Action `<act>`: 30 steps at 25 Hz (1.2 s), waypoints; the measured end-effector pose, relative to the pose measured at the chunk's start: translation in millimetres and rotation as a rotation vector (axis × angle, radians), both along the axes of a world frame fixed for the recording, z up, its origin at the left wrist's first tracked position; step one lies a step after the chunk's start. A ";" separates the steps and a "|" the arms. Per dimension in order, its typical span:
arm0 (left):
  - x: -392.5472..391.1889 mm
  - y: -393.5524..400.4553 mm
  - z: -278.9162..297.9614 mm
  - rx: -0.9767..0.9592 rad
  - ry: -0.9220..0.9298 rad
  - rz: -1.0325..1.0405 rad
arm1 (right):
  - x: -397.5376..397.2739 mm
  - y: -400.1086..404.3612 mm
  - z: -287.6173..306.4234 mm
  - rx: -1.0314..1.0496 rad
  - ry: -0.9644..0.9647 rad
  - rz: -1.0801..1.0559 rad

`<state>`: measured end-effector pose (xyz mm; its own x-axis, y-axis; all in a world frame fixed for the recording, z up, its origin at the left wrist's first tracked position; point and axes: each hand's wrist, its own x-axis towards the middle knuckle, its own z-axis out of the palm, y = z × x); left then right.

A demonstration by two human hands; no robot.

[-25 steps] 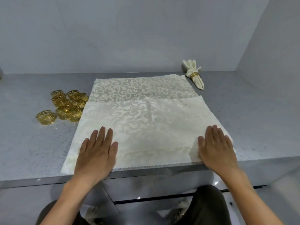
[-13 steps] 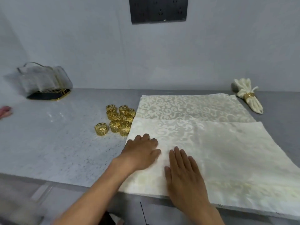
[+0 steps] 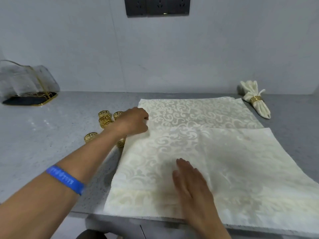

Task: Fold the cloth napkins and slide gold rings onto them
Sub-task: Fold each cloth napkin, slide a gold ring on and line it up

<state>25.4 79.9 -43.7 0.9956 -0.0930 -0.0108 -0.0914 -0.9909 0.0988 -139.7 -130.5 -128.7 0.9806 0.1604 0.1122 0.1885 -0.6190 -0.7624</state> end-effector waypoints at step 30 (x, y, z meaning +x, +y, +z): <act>-210.4 28.9 -88.1 -0.639 -0.420 0.050 | 42.2 -61.1 43.5 0.170 0.347 -0.047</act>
<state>-185.0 108.7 -131.9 0.9074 0.0917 0.4100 -0.2043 -0.7565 0.6212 -97.5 -191.5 -85.2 0.9708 0.1220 -0.2065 -0.1244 -0.4799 -0.8685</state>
